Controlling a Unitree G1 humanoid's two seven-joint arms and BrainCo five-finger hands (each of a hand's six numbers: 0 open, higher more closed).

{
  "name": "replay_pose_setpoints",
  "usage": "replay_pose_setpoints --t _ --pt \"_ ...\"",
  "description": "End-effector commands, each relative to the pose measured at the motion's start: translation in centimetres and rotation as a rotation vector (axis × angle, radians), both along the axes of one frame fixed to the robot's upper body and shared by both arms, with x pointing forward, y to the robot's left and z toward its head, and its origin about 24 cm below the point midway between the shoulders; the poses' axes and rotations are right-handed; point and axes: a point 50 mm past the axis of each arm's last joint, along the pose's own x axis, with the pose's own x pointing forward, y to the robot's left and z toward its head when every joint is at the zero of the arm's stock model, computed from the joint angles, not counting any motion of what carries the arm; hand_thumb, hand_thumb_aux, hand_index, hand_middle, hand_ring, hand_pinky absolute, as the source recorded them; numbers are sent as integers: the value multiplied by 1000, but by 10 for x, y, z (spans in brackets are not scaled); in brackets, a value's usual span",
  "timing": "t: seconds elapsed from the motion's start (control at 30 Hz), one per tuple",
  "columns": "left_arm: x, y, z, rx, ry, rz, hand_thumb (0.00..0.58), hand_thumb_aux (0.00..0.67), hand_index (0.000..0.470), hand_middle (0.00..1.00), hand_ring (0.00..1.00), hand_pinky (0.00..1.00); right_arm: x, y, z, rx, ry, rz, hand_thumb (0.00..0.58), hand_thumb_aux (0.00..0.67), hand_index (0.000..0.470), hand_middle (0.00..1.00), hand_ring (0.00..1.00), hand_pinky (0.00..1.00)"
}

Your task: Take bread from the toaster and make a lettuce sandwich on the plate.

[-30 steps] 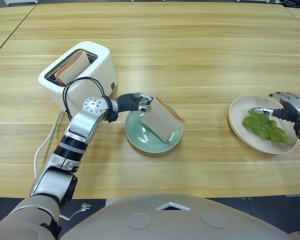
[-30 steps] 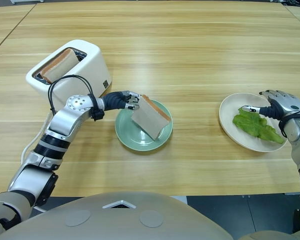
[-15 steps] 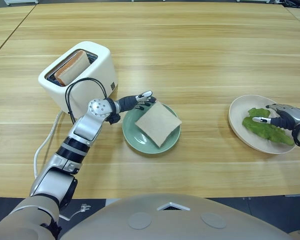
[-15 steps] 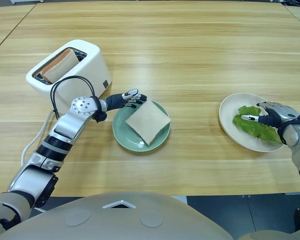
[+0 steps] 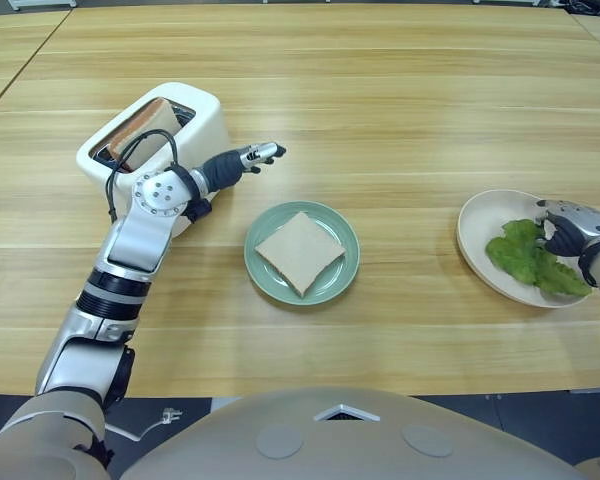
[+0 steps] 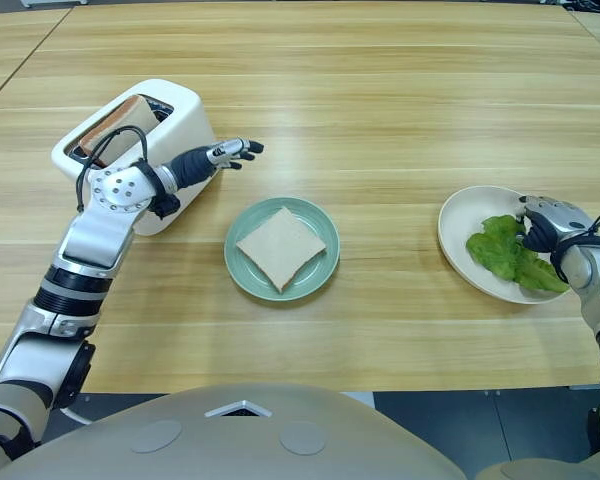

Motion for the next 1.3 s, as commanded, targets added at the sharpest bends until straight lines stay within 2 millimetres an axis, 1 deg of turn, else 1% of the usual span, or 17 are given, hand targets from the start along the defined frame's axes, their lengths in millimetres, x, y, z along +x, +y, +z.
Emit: replay_pose_setpoints --t 0.03,0.1,0.2,0.23,0.3,0.4,0.53,0.6,0.7,0.9,1.03,1.07,1.1,1.13,1.17,1.2,1.3 --pt "1 8 23 0 -80 27 0 0 0 0 0 0 17 49 30 108 -177 286 580 670 470 0 0 0" --pt "3 11 33 -7 -115 38 0 0 0 0 0 0 17 91 33 204 -185 492 580 670 470 0 0 0" --pt "6 15 47 -22 -166 59 0 0 0 0 0 0 12 146 36 293 -137 765 580 670 470 0 0 0" --pt "6 17 51 -27 -182 68 0 0 0 0 0 0 11 160 36 307 -116 841 580 670 470 0 0 0" --pt "8 20 56 -33 -208 82 0 0 0 0 0 0 12 181 37 325 -81 961 580 670 470 0 0 0" --pt "11 21 61 -34 -233 97 0 0 0 0 0 0 18 210 35 351 -54 1093 580 670 470 0 0 0" --pt "14 22 64 -39 -251 105 0 0 0 0 0 0 26 251 28 408 -79 1232 580 670 470 0 0 0" --pt "15 23 64 -43 -253 112 0 0 0 0 0 0 26 265 27 429 -101 1282 580 670 470 0 0 0" --pt "17 22 62 -41 -250 116 0 0 0 0 0 0 26 277 28 456 -137 1314 580 670 470 0 0 0" --pt "19 21 61 -33 -250 114 0 0 0 0 0 0 31 288 17 424 -140 1325 580 670 470 0 0 0" --pt "18 24 65 -7 -277 123 0 0 0 0 0 0 38 291 7 368 -141 1310 580 670 470 0 0 0" --pt "17 26 67 11 -294 130 0 0 0 0 0 0 40 291 4 354 -145 1303 576 615 431 0 0 0" --pt "15 29 70 34 -316 138 0 0 0 0 0 0 42 291 2 345 -157 1297 508 434 304 0 0 0" --pt "13 32 72 63 -338 147 0 0 0 0 0 0 44 291 1 346 -174 1292 398 294 206 0 0 0" --pt "11 35 75 100 -362 156 0 0 0 0 0 0 45 291 2 349 -199 1288 198 126 88 0 0 0" --pt "9 39 77 167 -395 176 0 0 0 0 0 0 46 291 4 358 -227 1282 0 0 0 0 0 0" --pt "4 60 77 446 -478 255 0 0 0 0 0 0 49 289 11 379 -287 1262 0 0 0 0 0 0"
